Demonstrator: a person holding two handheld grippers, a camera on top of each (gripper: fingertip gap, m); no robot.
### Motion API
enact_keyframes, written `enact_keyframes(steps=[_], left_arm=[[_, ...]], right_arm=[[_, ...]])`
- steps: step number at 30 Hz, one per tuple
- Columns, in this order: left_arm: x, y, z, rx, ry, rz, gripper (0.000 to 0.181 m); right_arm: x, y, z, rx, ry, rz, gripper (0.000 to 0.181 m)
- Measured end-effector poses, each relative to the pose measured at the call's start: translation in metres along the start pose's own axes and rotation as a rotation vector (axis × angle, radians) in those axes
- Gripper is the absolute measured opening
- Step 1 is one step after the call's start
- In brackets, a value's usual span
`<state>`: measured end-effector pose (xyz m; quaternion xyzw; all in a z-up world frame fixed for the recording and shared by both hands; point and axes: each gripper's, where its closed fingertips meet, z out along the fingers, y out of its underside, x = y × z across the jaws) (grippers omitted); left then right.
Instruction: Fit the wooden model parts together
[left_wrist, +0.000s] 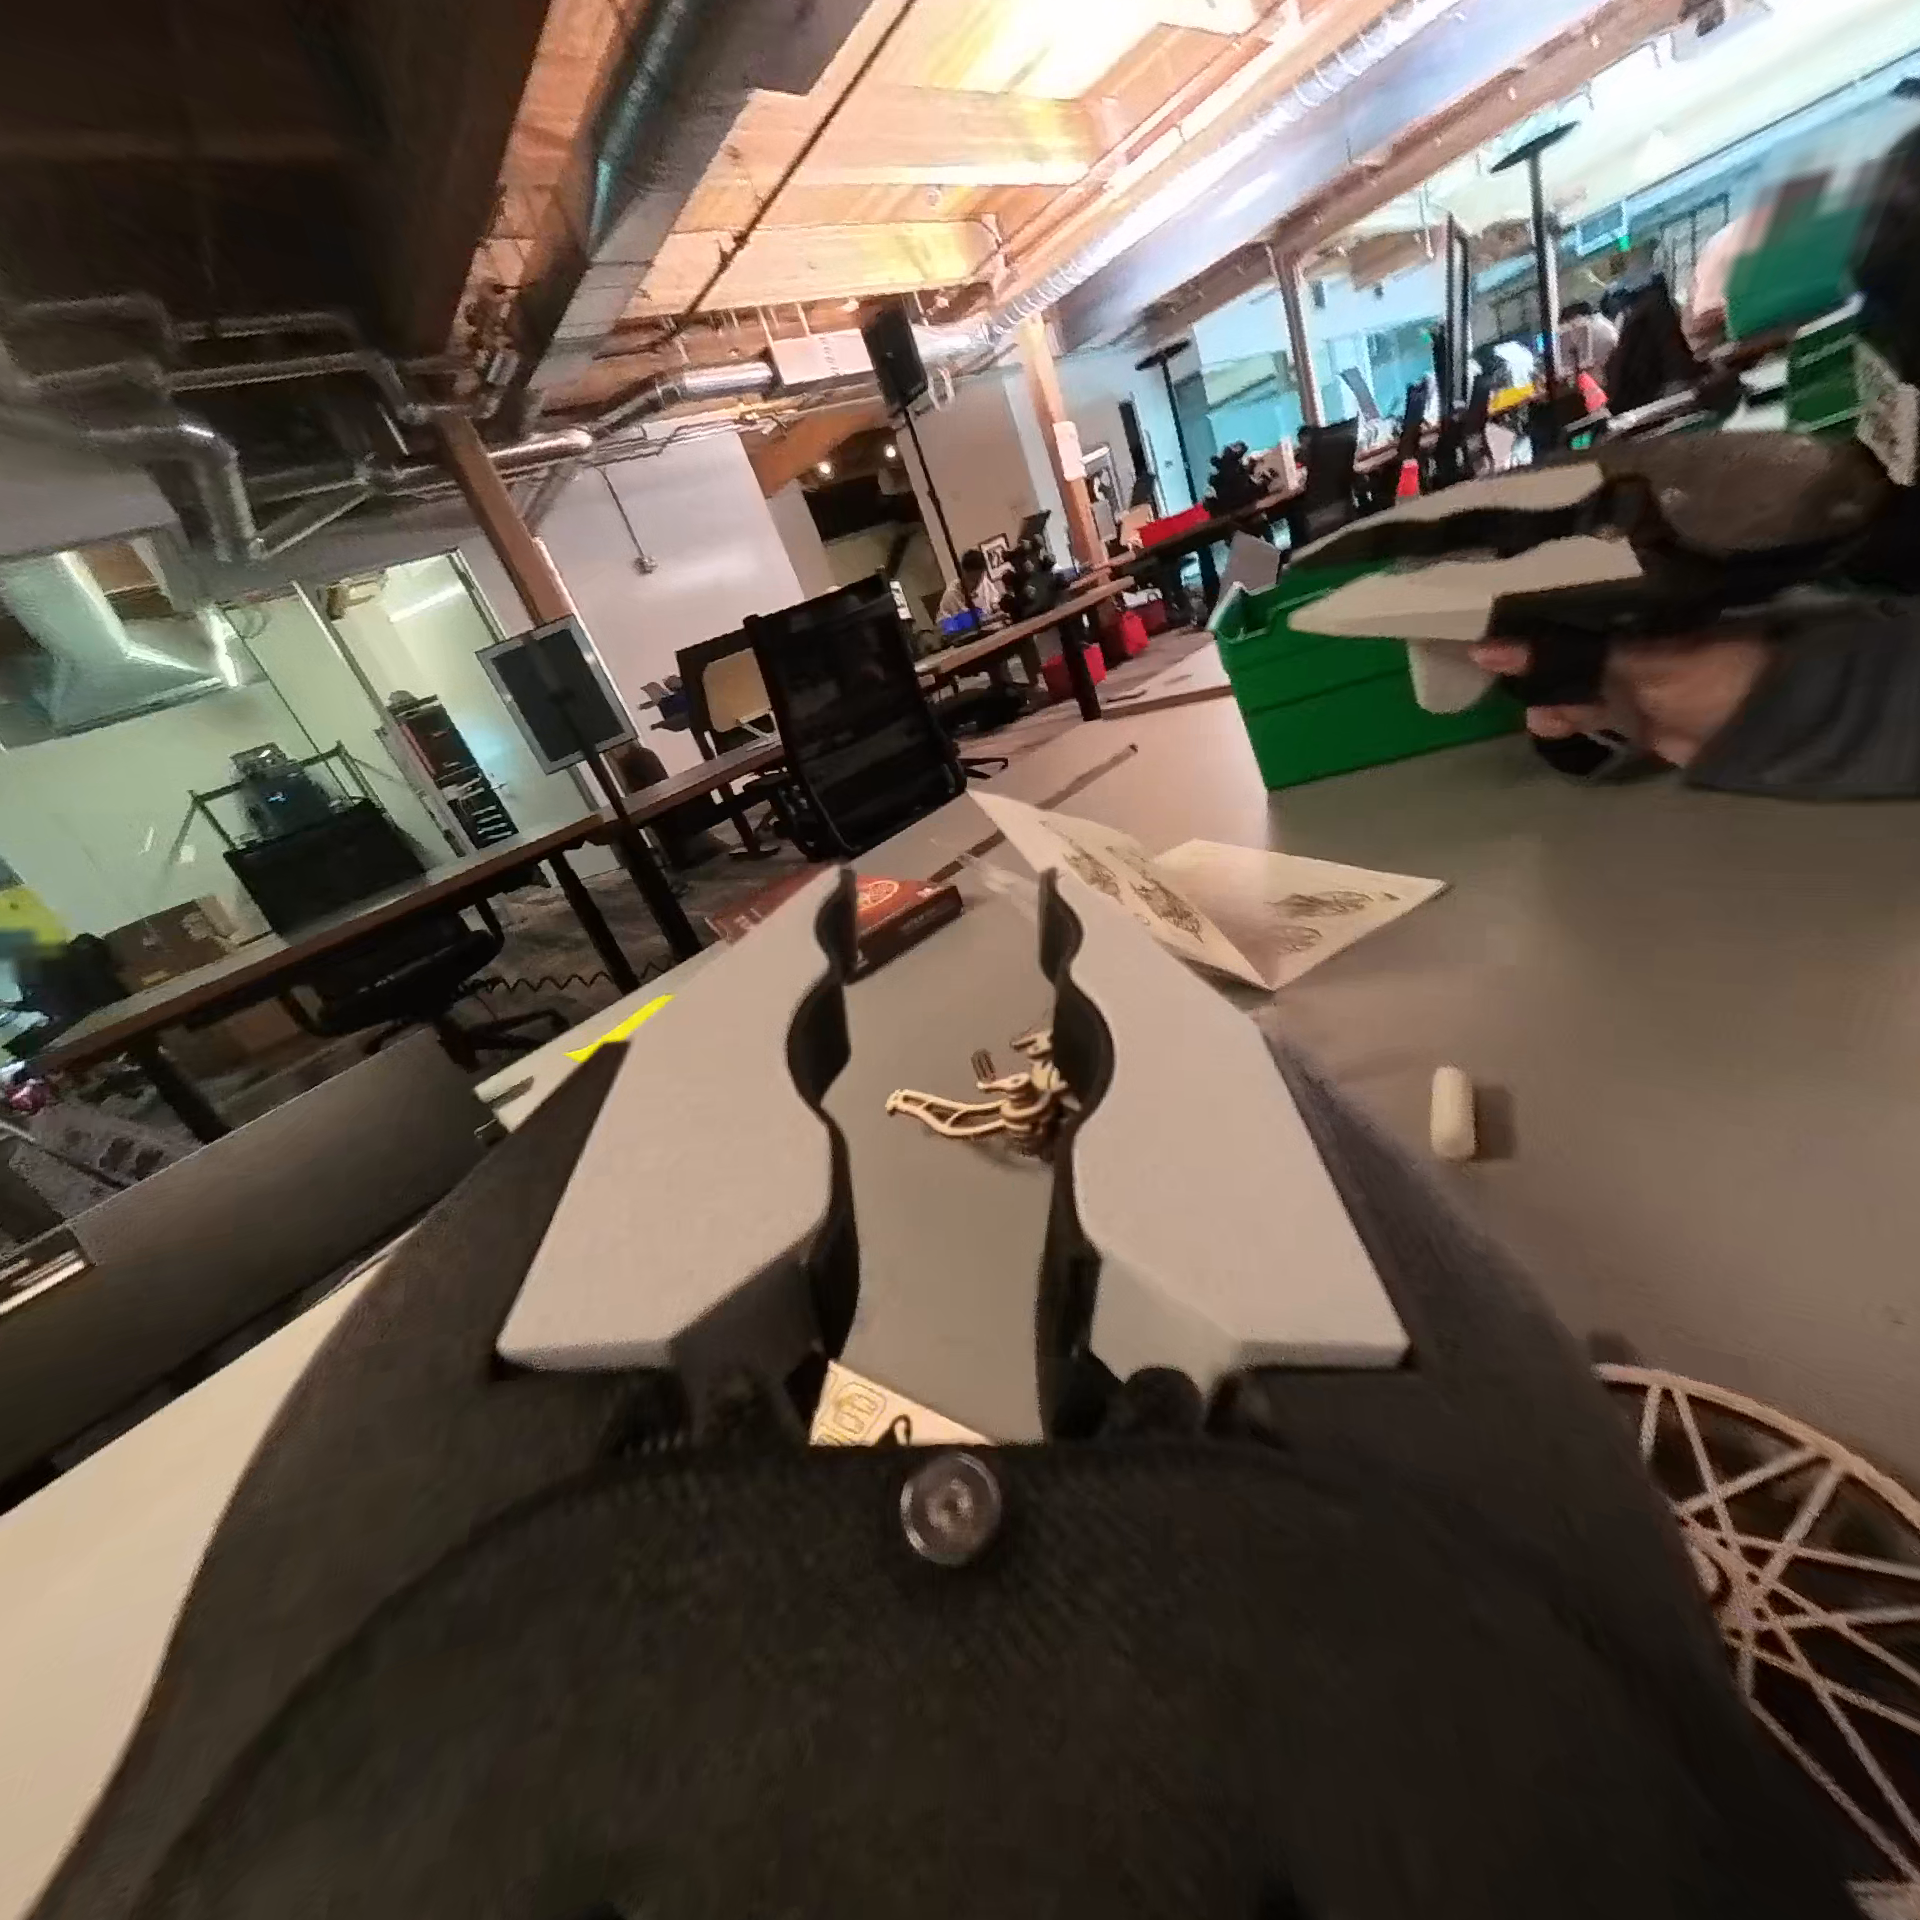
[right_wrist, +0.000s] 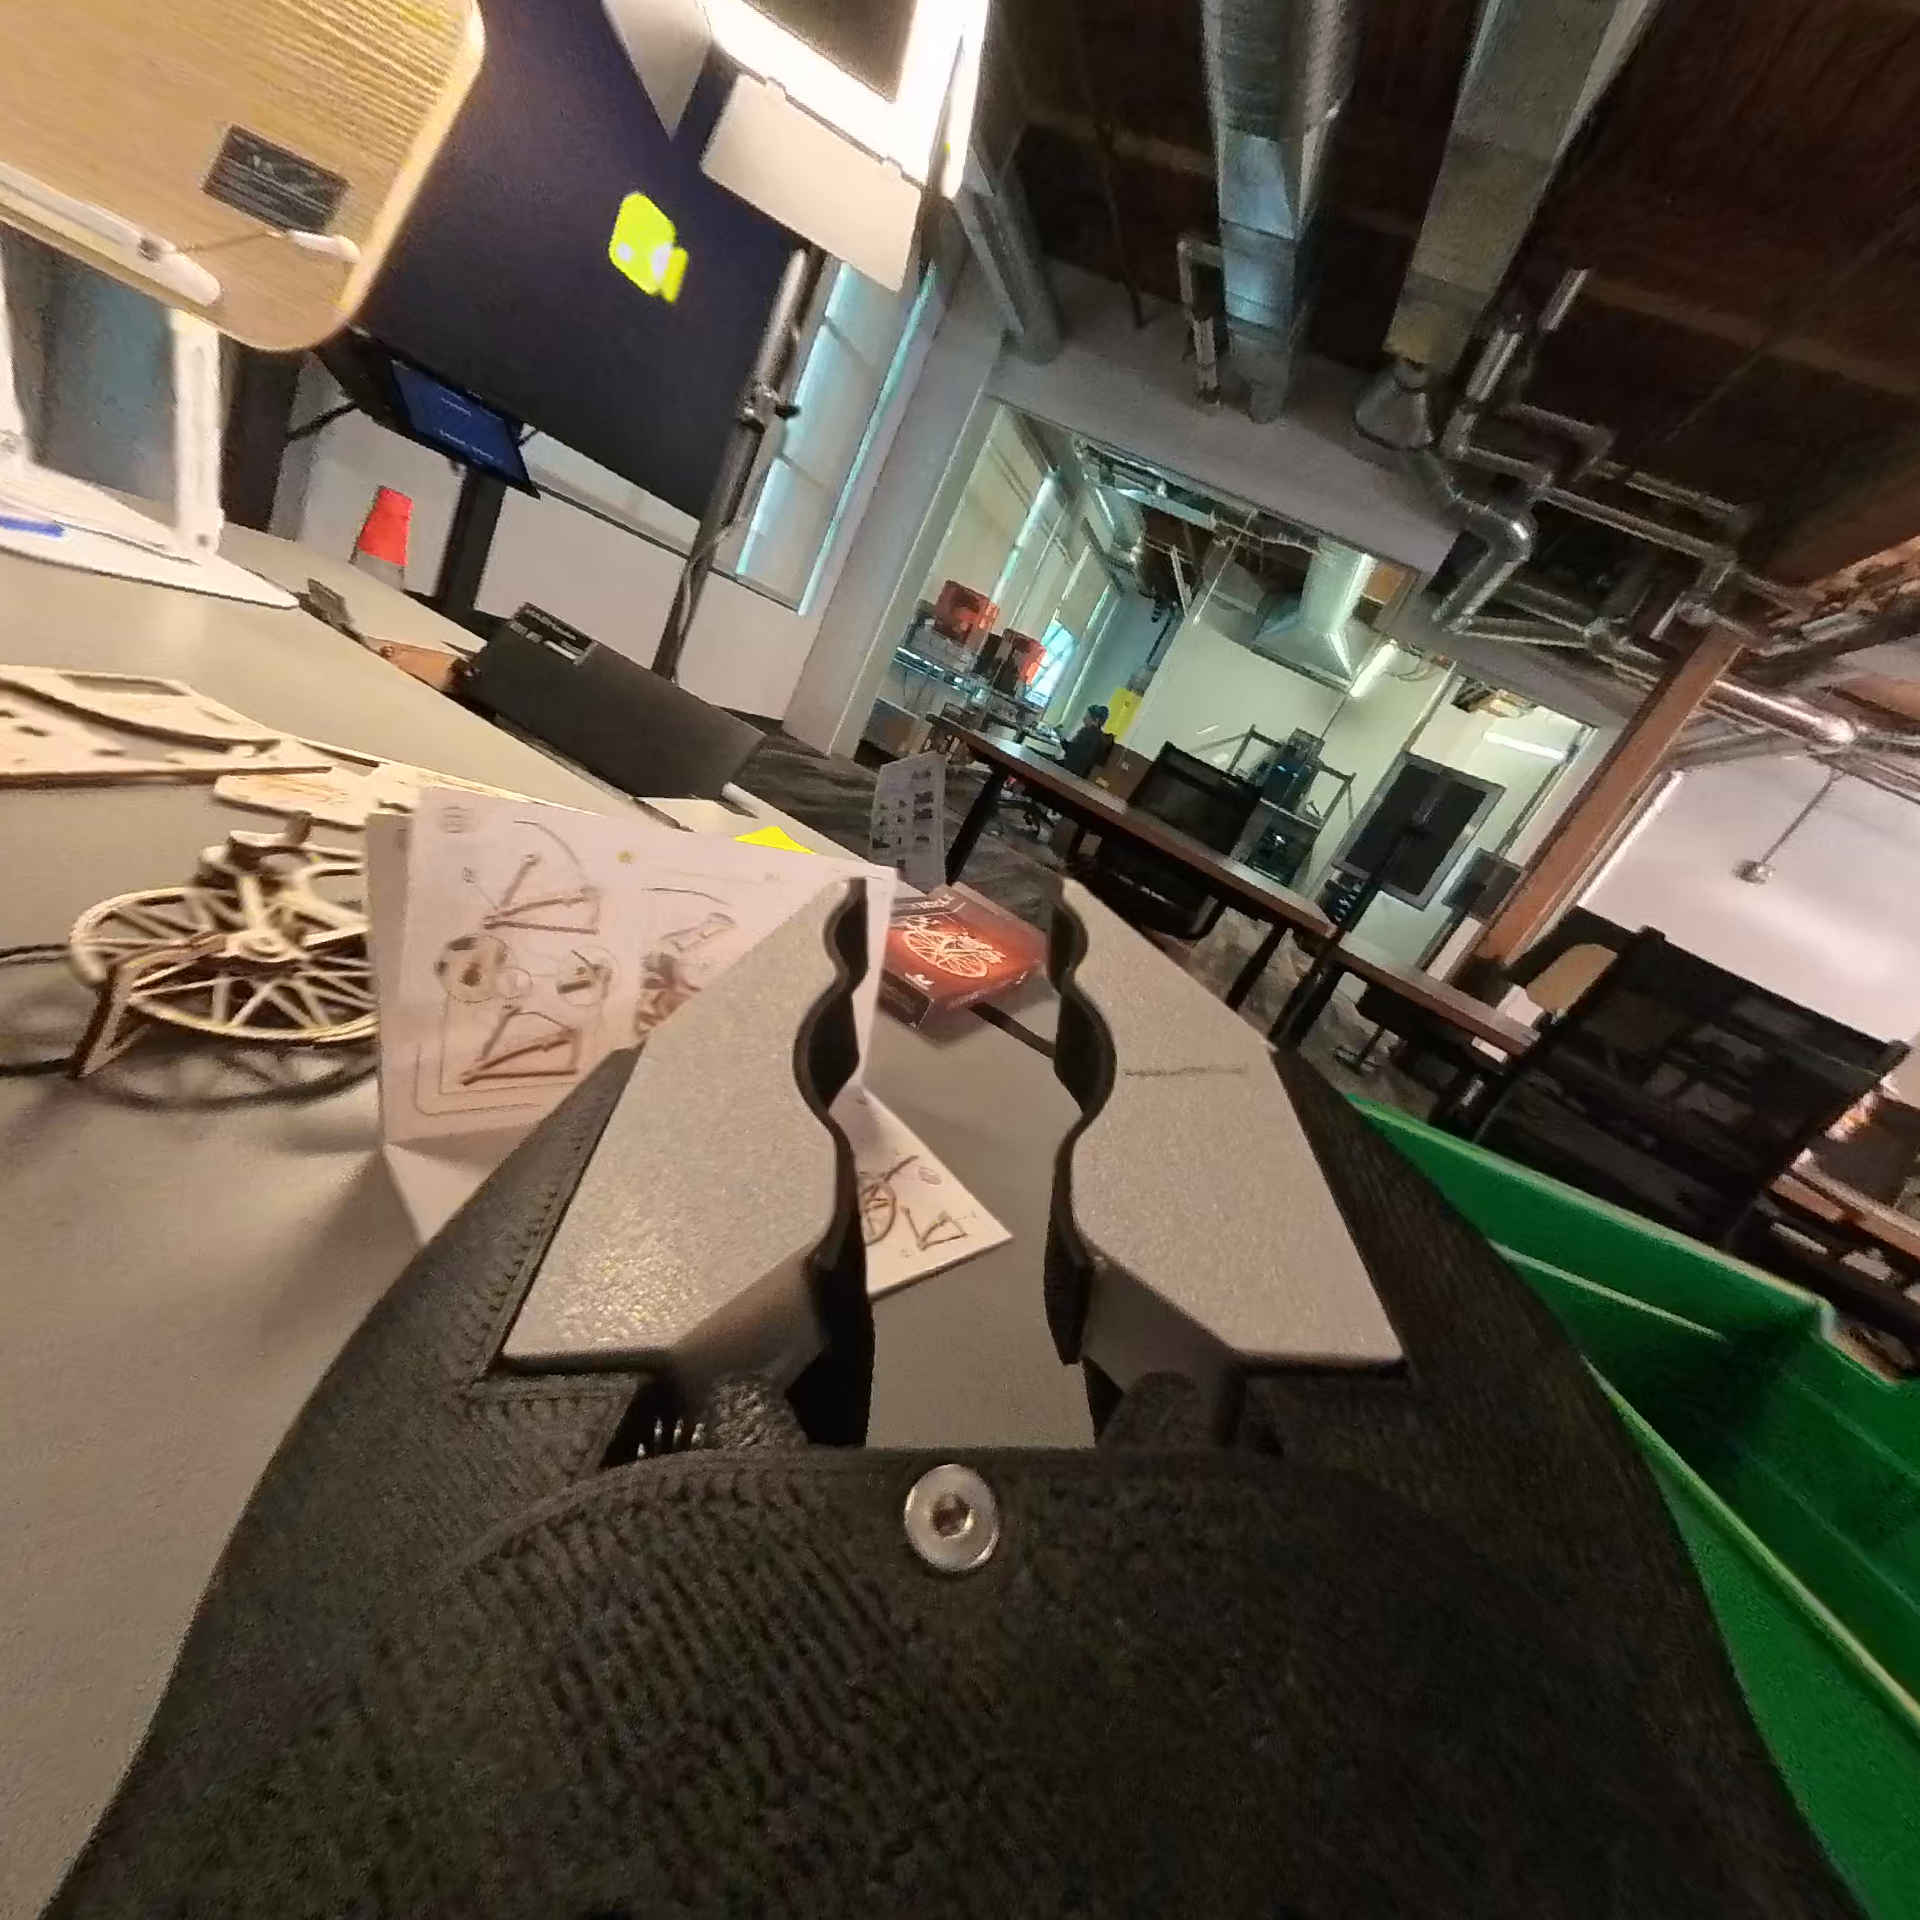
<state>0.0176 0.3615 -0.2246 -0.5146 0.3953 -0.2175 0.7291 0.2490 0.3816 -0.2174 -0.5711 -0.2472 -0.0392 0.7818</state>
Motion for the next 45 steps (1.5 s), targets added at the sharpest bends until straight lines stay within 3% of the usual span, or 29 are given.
enact_keyframes(steps=[5,9,12,19,22,27,37,40,45], left_arm=[[0.042,-0.012,0.016,-0.073,0.109,0.140,0.031],[0.102,-0.023,0.049,-0.214,0.311,0.091,0.027],[0.129,-0.023,0.072,-0.329,0.373,0.014,0.024],[0.152,0.020,0.124,-0.566,0.530,0.170,0.019],[0.162,0.049,0.132,-0.736,0.676,0.166,0.026],[0.180,0.081,0.130,-0.910,0.847,0.175,0.040],[0.178,0.088,0.138,-0.899,0.926,0.001,0.017],[0.174,0.090,0.143,-0.896,0.900,-0.067,0.000],[0.175,0.088,0.140,-0.915,0.925,-0.174,0.006]], right_arm=[[0.014,0.005,0.004,-0.008,0.050,0.067,0.031],[0.009,0.002,0.004,0.008,0.025,0.055,0.028],[0.009,0.001,0.006,0.020,0.017,0.070,0.028],[0.025,-0.005,0.000,0.088,0.027,0.149,0.024],[0.027,-0.006,-0.002,0.101,0.002,0.161,0.023],[0.024,-0.007,-0.002,0.114,-0.042,0.135,0.022],[0.022,-0.004,-0.001,0.103,-0.079,0.139,0.022],[0.021,-0.004,-0.001,0.092,-0.095,0.108,0.022],[0.021,-0.003,-0.001,0.072,-0.124,0.107,0.023]])
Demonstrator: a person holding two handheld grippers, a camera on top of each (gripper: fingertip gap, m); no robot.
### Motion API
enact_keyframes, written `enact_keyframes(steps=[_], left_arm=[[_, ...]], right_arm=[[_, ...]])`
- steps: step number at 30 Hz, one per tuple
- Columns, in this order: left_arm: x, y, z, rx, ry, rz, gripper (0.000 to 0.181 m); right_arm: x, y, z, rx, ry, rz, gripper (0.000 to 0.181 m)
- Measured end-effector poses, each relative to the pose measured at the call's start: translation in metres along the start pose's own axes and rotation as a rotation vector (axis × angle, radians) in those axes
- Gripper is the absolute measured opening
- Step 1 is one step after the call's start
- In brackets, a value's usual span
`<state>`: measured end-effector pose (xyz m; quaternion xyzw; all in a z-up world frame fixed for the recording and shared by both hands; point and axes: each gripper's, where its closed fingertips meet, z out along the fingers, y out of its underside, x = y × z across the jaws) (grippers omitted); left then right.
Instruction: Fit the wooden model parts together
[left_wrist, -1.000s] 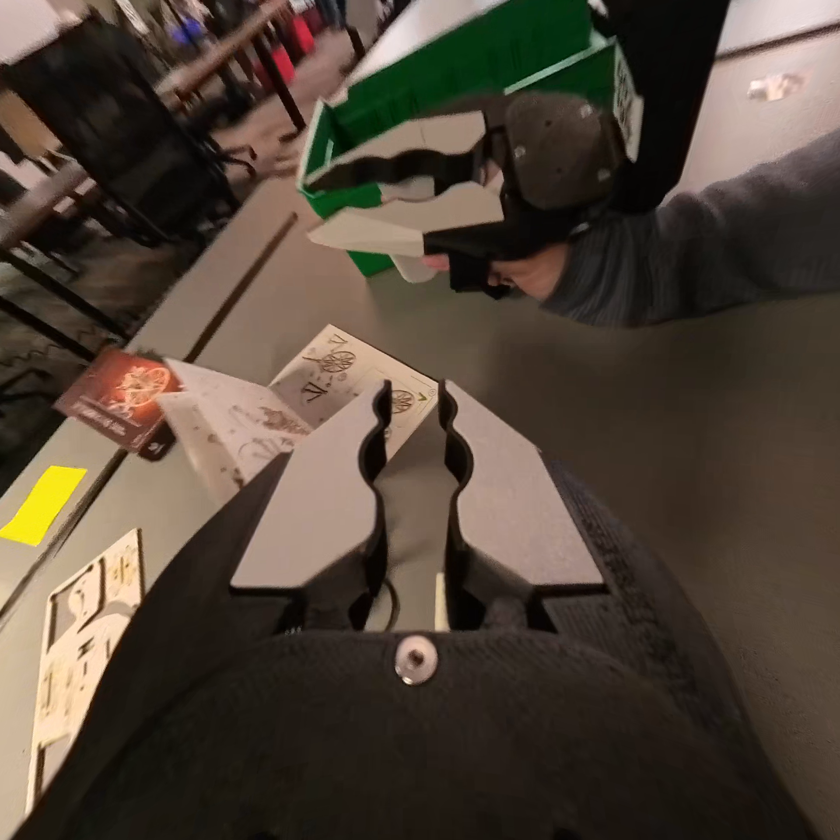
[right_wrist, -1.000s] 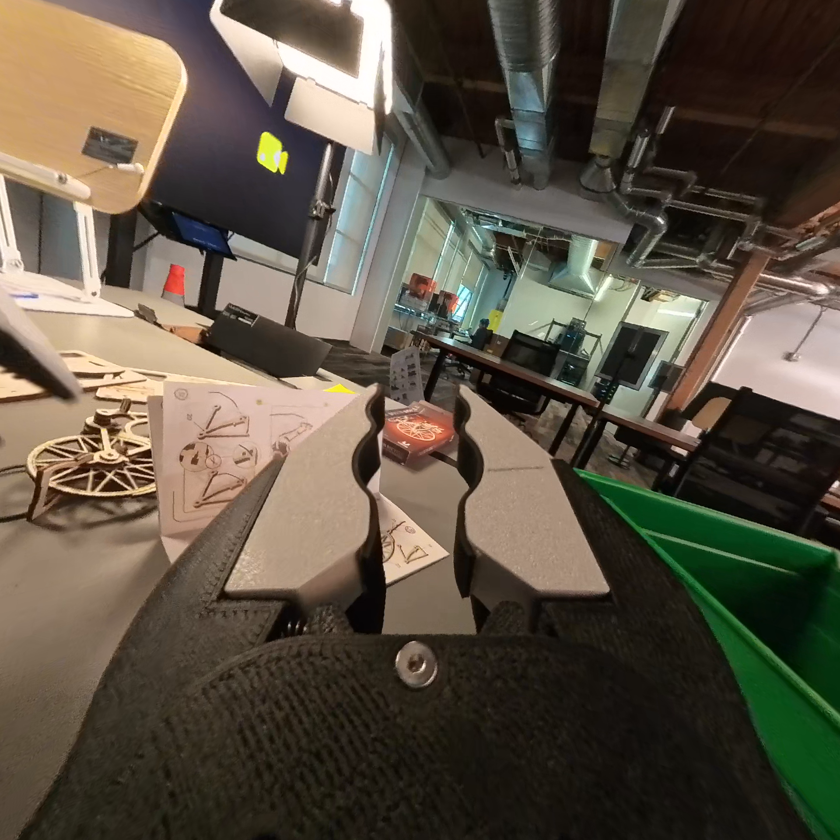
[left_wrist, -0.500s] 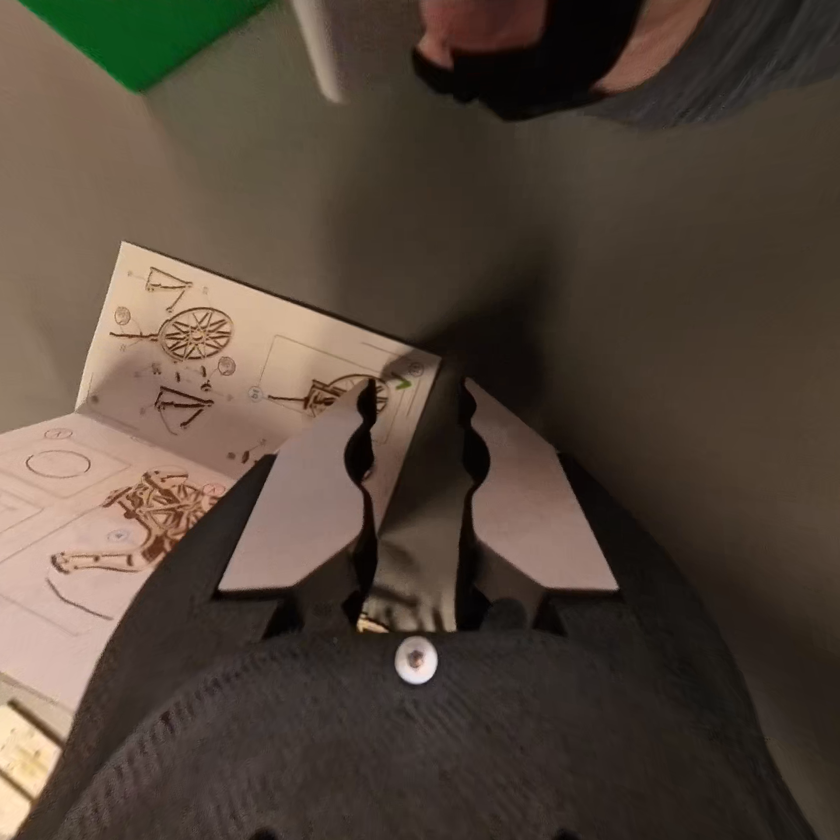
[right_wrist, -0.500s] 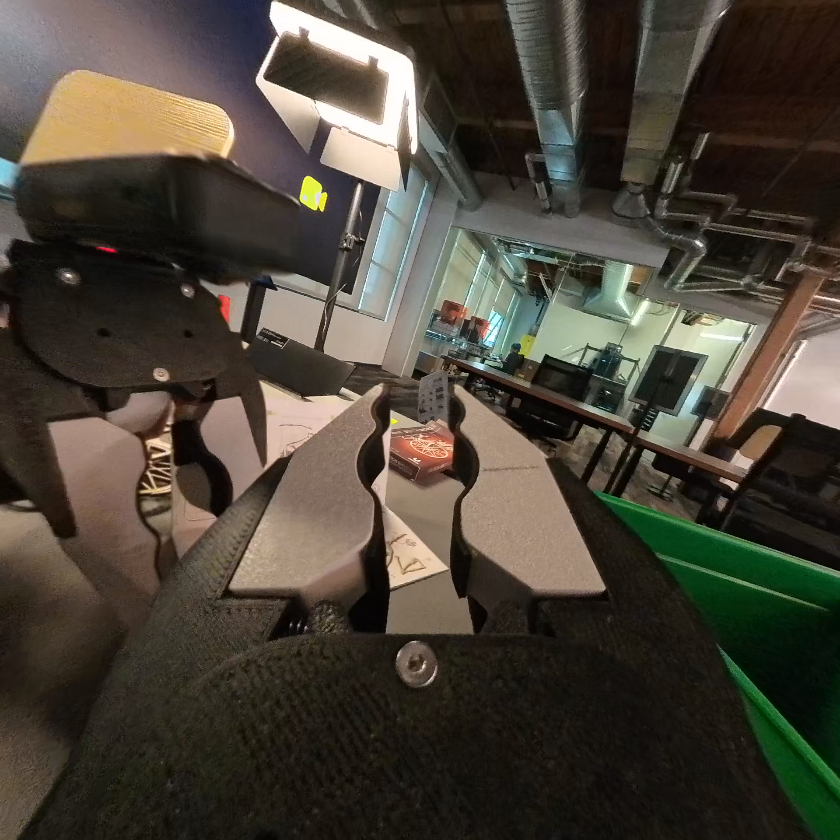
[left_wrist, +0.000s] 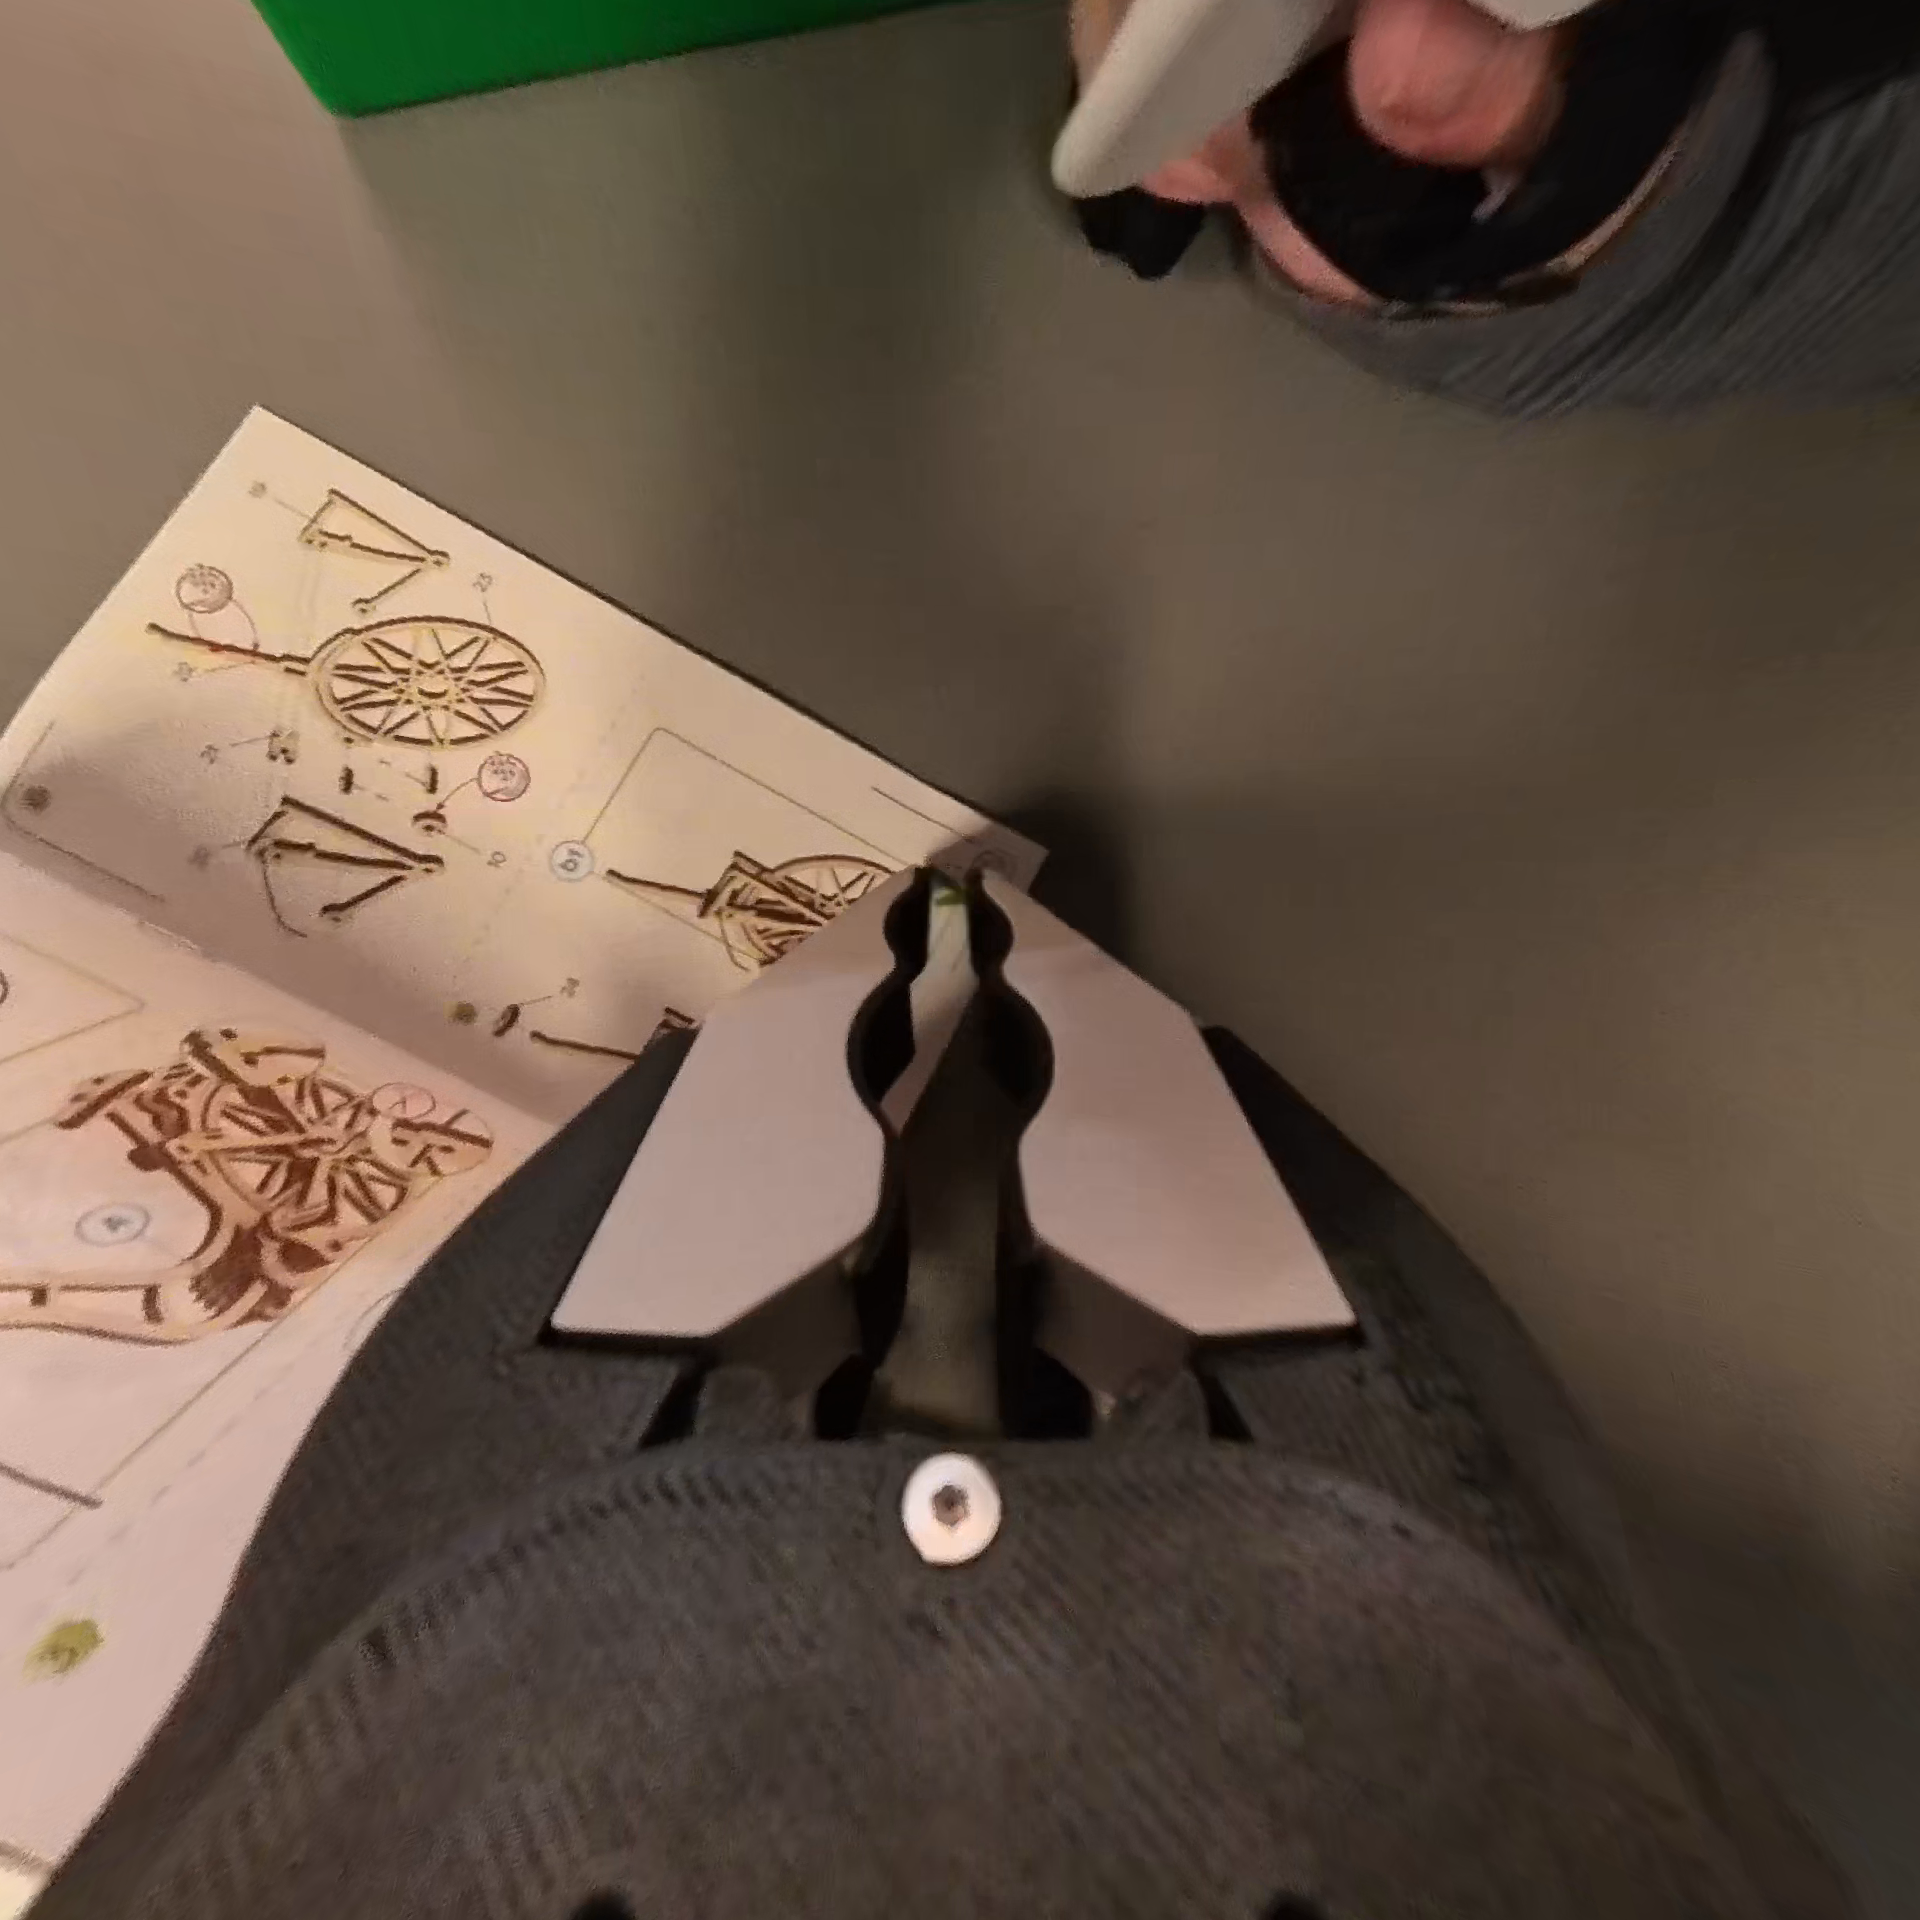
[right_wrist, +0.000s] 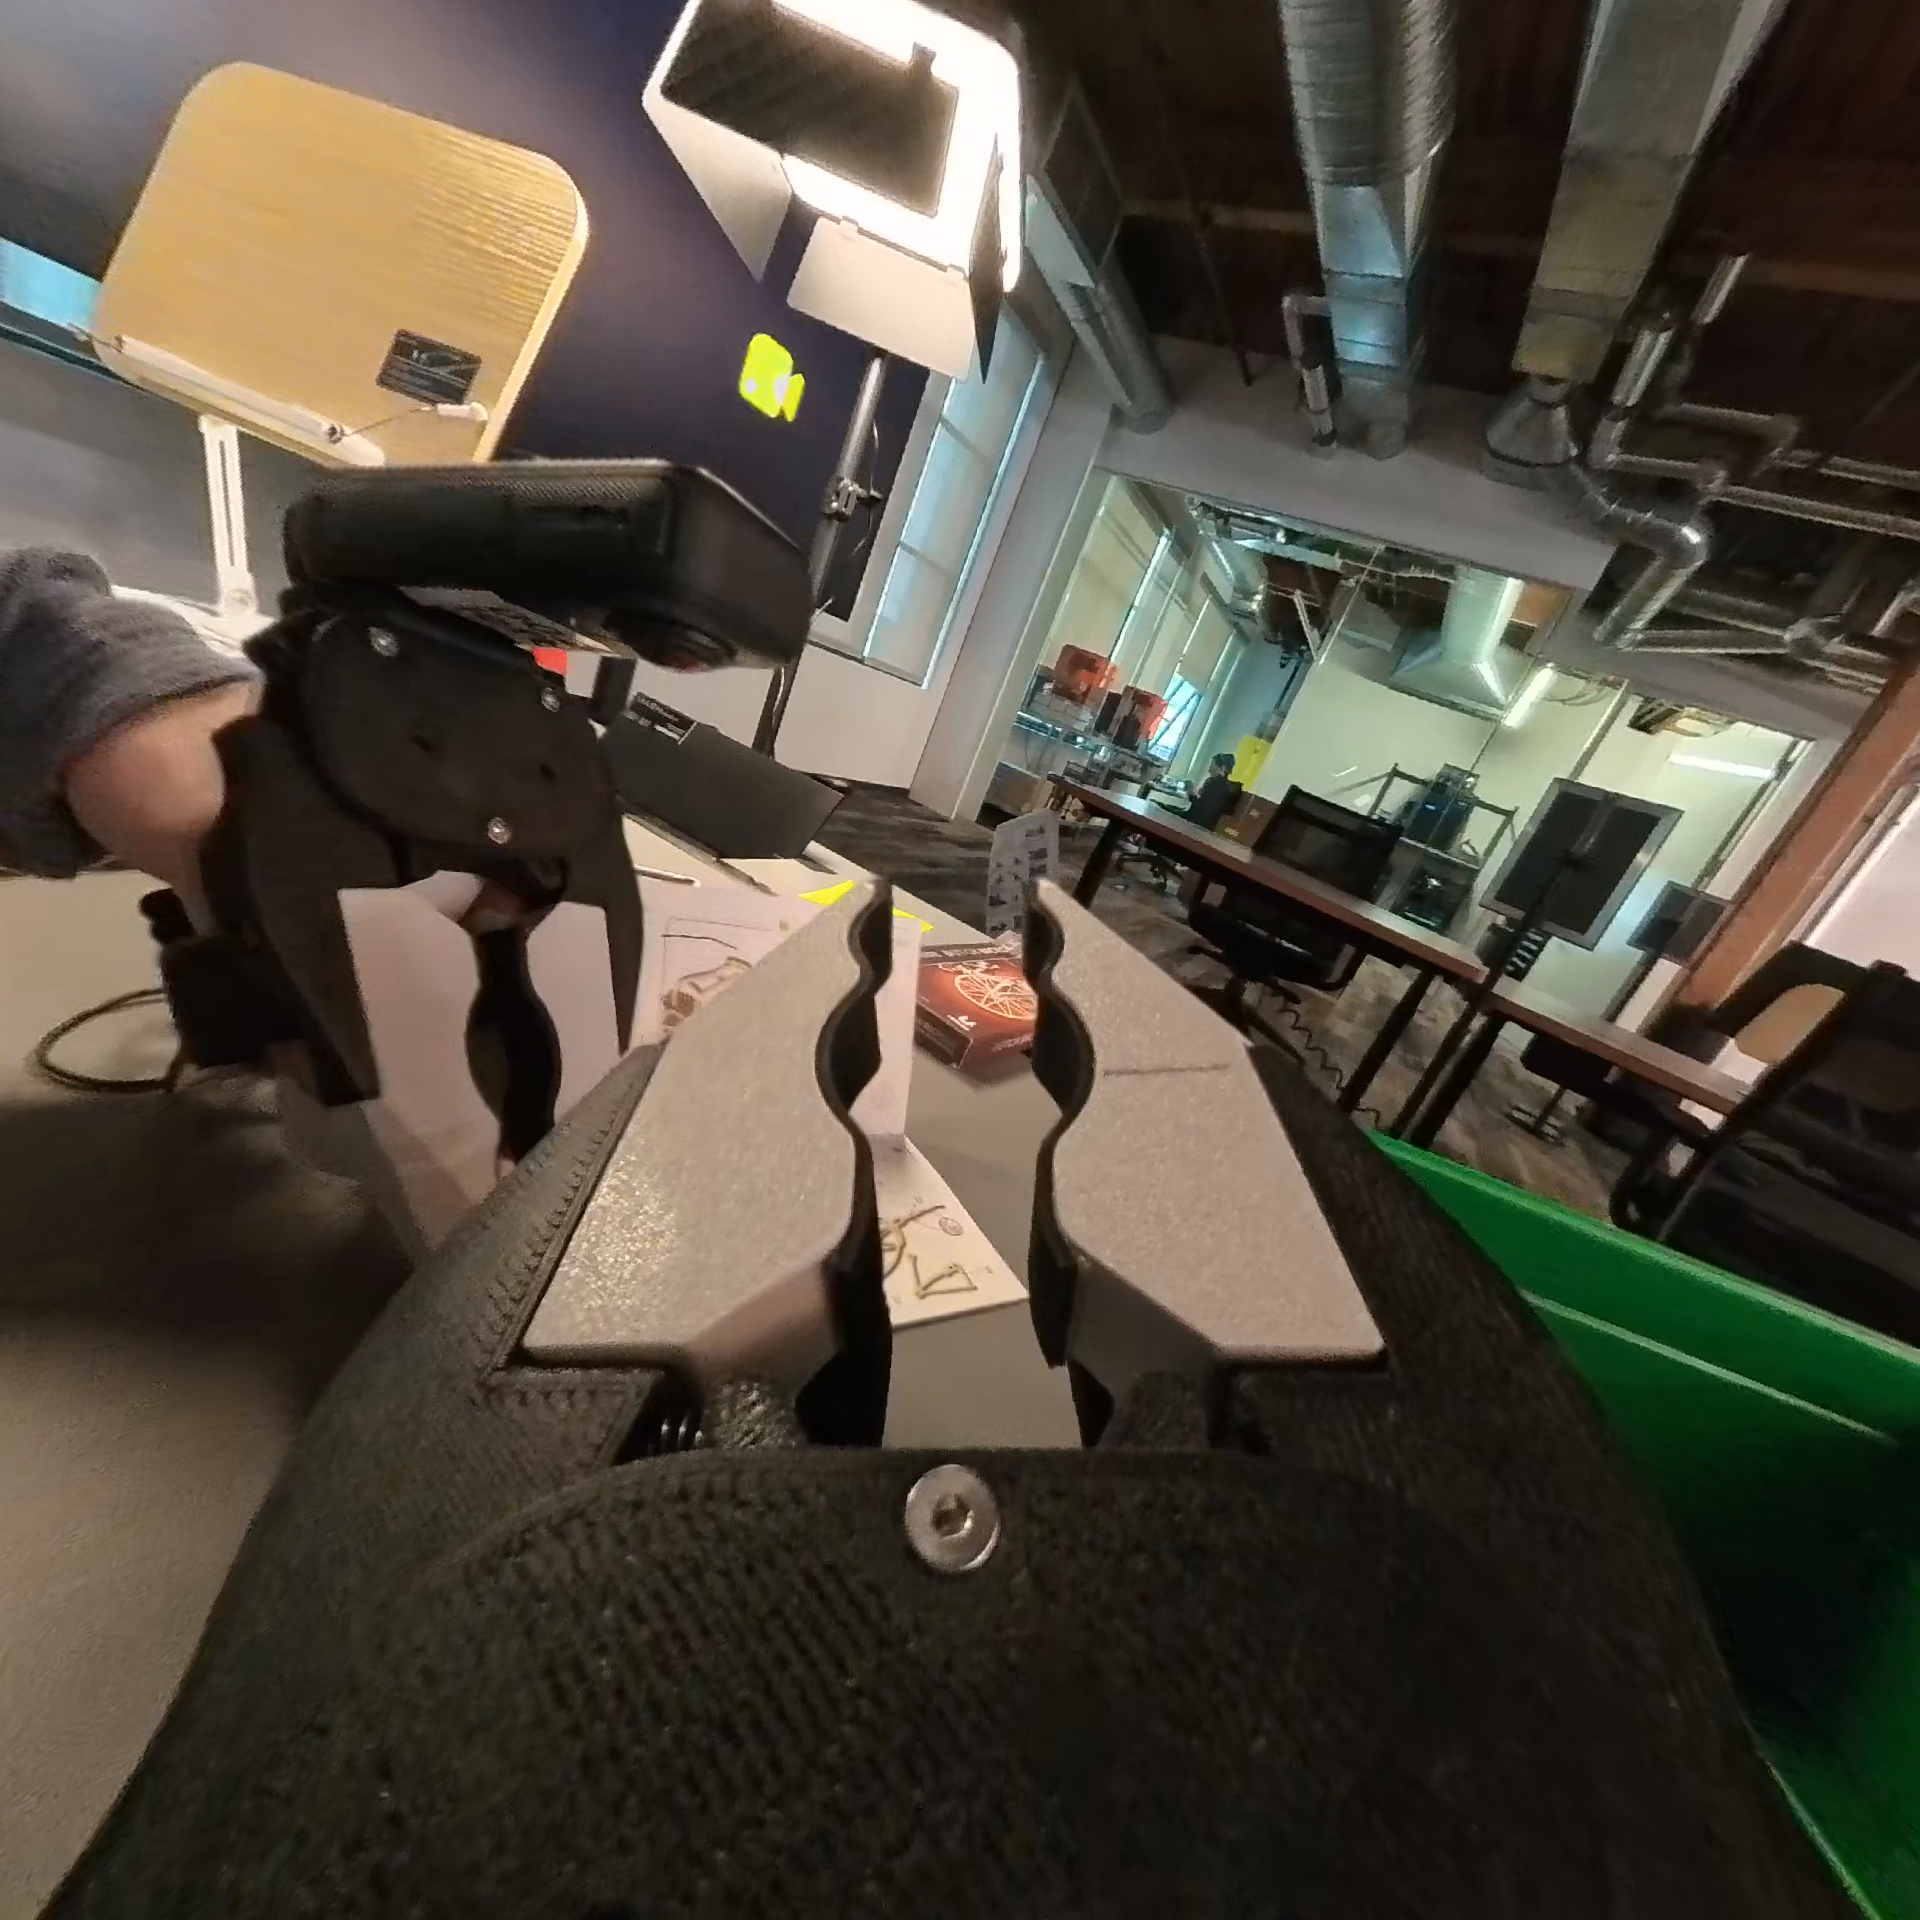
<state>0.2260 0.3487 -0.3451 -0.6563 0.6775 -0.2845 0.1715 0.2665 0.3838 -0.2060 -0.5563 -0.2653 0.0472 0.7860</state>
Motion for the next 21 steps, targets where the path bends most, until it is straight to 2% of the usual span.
enact_keyframes(steps=[2,5,8,10,11,14,16,19,21], left_arm=[[-0.003,0.000,-0.002,-0.025,-0.070,0.016,0.019],[-0.012,-0.012,-0.009,0.014,-0.248,0.072,0.018],[-0.037,-0.033,-0.033,0.128,-0.529,0.065,0.016],[-0.062,-0.032,-0.053,0.133,-0.718,-0.008,0.020],[-0.075,-0.026,-0.064,0.115,-0.809,-0.048,0.030],[-0.111,-0.002,-0.101,0.012,-1.082,-0.114,0.079],[-0.121,0.015,-0.108,-0.050,-1.110,-0.200,0.111],[-0.122,0.031,-0.097,-0.034,-0.963,-0.375,0.110],[-0.115,0.036,-0.083,0.003,-0.793,-0.519,0.102]], right_arm=[[0.003,0.000,-0.001,-0.001,0.011,-0.005,0.022],[0.007,0.001,-0.002,0.006,0.041,-0.012,0.021],[0.010,0.004,-0.003,0.006,0.072,-0.021,0.020],[0.010,0.007,-0.002,-0.002,0.069,-0.014,0.020],[0.010,0.008,-0.002,-0.007,0.072,-0.014,0.020],[0.012,0.008,-0.002,-0.004,0.083,-0.014,0.020],[0.014,0.008,-0.003,-0.002,0.091,-0.011,0.020],[0.016,0.009,-0.003,-0.004,0.100,-0.004,0.020],[0.017,0.009,-0.003,-0.001,0.105,-0.005,0.019]])
